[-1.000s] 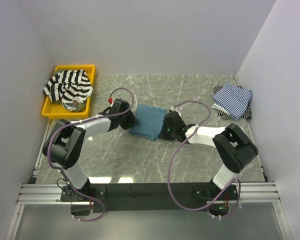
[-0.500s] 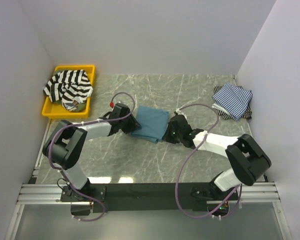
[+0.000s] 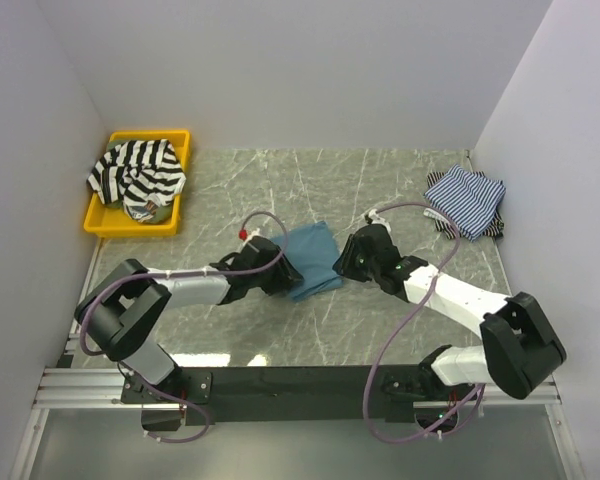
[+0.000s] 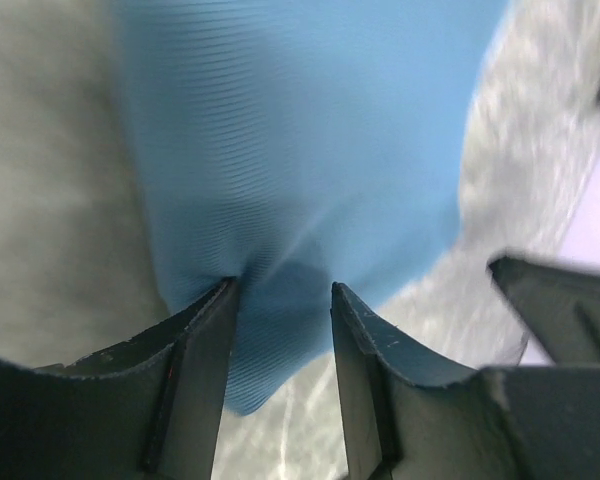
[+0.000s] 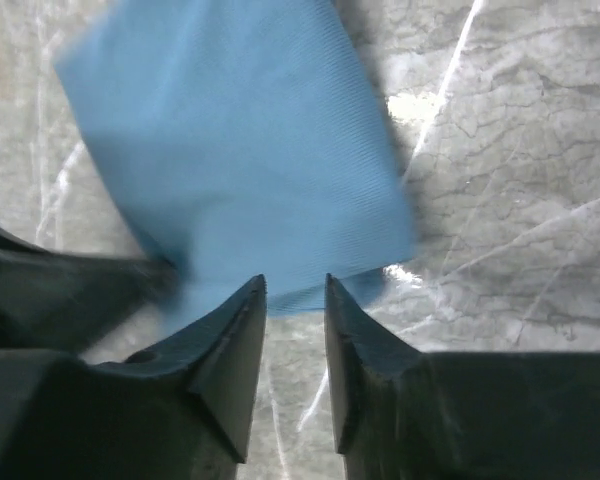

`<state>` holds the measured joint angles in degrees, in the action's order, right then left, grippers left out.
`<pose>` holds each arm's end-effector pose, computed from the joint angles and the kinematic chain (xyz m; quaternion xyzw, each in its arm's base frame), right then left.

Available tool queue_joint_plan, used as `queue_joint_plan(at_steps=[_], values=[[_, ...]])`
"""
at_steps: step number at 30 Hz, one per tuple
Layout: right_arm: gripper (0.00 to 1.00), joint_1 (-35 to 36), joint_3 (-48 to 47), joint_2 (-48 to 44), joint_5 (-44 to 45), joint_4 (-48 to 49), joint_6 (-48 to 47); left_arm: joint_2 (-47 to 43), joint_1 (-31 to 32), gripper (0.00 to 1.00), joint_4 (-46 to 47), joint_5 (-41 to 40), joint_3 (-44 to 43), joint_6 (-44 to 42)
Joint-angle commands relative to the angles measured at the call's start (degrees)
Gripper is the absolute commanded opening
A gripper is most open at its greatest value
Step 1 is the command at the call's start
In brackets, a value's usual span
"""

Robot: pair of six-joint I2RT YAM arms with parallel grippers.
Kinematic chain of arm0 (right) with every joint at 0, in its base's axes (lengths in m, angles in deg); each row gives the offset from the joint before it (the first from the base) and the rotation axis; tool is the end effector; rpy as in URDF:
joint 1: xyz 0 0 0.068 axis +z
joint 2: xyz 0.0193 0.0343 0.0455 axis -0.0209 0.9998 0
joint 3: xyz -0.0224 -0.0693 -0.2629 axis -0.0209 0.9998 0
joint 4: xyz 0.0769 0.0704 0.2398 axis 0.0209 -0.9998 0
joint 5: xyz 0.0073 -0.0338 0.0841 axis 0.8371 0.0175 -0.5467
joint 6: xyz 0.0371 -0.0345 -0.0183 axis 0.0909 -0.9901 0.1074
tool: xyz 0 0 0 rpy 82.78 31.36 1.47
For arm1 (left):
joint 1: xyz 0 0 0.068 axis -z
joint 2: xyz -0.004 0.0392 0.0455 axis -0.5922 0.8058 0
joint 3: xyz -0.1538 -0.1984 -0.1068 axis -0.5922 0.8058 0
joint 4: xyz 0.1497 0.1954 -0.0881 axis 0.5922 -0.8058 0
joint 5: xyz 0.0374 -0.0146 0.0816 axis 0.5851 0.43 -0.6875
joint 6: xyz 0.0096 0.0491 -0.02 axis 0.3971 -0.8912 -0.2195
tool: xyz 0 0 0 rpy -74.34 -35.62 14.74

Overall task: Fold and stack the tank tops
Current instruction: Fold the tank top

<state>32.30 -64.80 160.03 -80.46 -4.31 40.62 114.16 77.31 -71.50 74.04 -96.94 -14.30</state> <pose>0.2216 0.1450 0.1946 0.0788 0.9124 0.2331 0.3270 0.2275 -0.1990 0.1498 -0.2013 0.8916 -0.3360 0.2273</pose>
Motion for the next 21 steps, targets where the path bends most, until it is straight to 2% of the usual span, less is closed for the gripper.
queue_joint_plan(at_steps=[1, 5, 9, 12, 17, 21], values=[[0.4, 0.2, -0.4, -4.1, 1.5, -0.9, 0.1, 0.2, 4.0, 0.49, 1.4, 1.8, -1.6, 1.1], [0.46, 3.1, 0.5, -6.0, 3.7, -2.4, 1.4, -3.5, 4.0, 0.52, -3.2, 1.0, -5.4, -2.3], [0.47, 8.2, 3.8, -7.1, 5.9, -1.7, 5.4, -9.1, 2.1, 0.56, -14.1, -6.2, -9.2, -6.0], [0.48, 11.1, 7.1, -7.0, 7.7, 0.4, 9.1, -10.7, -1.4, 0.57, -17.0, -9.6, -11.2, -7.9], [0.47, 10.9, 8.1, -3.5, 8.2, 2.9, 10.6, -4.3, -8.4, 0.56, -18.9, -12.0, -16.1, -11.4], [0.45, 6.5, 7.2, 0.4, 5.5, 4.7, 8.7, 3.4, -12.6, 0.55, -19.0, -11.9, -20.0, -13.7]])
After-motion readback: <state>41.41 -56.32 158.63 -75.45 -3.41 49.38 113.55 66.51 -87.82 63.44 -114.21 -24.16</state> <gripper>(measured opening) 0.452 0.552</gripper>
